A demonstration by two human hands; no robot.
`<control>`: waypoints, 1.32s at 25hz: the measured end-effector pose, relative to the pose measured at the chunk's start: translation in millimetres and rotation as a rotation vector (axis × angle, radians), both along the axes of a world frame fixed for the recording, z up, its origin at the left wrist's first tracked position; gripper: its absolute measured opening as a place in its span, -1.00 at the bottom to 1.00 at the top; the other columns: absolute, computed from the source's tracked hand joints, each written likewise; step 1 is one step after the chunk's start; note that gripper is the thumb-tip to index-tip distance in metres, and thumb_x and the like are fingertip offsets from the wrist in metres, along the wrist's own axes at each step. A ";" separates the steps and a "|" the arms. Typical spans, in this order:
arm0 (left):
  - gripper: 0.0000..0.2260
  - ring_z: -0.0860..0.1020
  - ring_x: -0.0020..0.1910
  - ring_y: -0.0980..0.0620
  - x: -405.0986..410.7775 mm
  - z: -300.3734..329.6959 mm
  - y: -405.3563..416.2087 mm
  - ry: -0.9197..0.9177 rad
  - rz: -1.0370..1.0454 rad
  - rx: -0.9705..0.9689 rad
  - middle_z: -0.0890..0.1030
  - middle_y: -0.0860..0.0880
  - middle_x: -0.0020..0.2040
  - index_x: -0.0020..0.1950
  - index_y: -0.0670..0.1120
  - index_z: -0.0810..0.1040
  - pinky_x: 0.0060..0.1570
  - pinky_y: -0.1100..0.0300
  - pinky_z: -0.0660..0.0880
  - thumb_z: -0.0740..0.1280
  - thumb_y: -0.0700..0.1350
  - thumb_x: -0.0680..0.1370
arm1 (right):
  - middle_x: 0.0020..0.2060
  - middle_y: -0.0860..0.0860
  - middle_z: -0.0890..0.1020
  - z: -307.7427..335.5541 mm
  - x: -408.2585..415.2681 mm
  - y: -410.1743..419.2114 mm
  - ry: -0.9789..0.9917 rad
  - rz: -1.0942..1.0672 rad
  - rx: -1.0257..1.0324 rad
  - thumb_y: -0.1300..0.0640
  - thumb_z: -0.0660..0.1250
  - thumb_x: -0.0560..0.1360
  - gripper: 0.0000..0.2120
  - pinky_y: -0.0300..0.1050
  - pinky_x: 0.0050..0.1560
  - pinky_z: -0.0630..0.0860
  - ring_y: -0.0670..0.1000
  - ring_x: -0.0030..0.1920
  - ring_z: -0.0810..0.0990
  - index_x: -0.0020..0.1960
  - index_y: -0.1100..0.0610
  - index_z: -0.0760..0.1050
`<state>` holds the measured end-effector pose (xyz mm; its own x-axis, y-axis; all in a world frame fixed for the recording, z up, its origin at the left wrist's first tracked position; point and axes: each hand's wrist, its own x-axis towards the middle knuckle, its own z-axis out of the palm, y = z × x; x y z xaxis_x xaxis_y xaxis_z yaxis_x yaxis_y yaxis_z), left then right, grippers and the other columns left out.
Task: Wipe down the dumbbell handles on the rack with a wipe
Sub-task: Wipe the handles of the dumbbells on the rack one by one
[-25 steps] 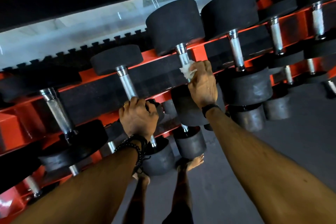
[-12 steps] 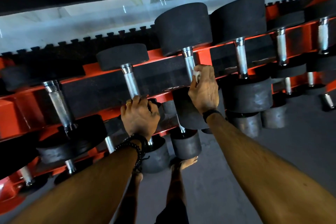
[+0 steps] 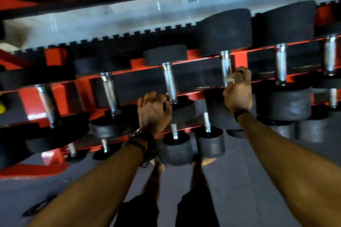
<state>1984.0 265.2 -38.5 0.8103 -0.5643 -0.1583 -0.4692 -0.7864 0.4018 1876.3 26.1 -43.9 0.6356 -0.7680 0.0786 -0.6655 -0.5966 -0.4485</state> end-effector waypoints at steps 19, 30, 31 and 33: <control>-0.71 0.57 -0.11 -0.24 48.1 -1.0 111.7 0.054 0.304 0.225 0.64 -0.18 -0.18 -0.23 -0.16 0.66 -0.01 -0.05 0.44 0.25 0.02 0.41 | -0.01 0.23 0.55 -0.9 4.2 2.4 0.099 0.093 -0.133 0.32 0.27 0.43 -0.79 0.12 -0.09 0.53 0.28 -0.03 0.55 0.07 0.24 0.47; -0.67 0.57 -0.24 -0.27 48.2 15.9 93.9 0.107 0.491 0.137 0.61 -0.21 -0.29 -0.34 -0.16 0.61 -0.14 -0.04 0.48 0.29 0.08 0.42 | -0.09 0.19 0.55 0.0 4.6 -0.5 0.205 0.119 -0.161 0.22 0.21 0.41 -0.79 0.13 -0.02 0.50 0.25 -0.06 0.53 0.03 0.20 0.47; -0.72 0.57 -0.24 -0.26 48.0 15.9 93.9 0.088 0.484 0.134 0.61 -0.21 -0.29 -0.33 -0.16 0.62 -0.15 -0.04 0.48 0.31 0.03 0.41 | -0.09 0.19 0.55 -0.3 4.4 -0.2 0.216 0.120 -0.164 0.22 0.21 0.41 -0.80 0.13 -0.01 0.50 0.25 -0.05 0.53 0.03 0.20 0.47; -0.77 0.58 -0.22 -0.26 47.5 14.8 93.0 0.054 0.483 0.135 0.63 -0.21 -0.25 -0.27 -0.16 0.65 -0.13 -0.04 0.50 0.32 -0.03 0.40 | -0.08 0.19 0.56 -0.2 4.8 -0.4 0.238 0.122 -0.160 0.19 0.19 0.43 -0.80 0.14 0.00 0.49 0.25 -0.05 0.53 0.03 0.20 0.47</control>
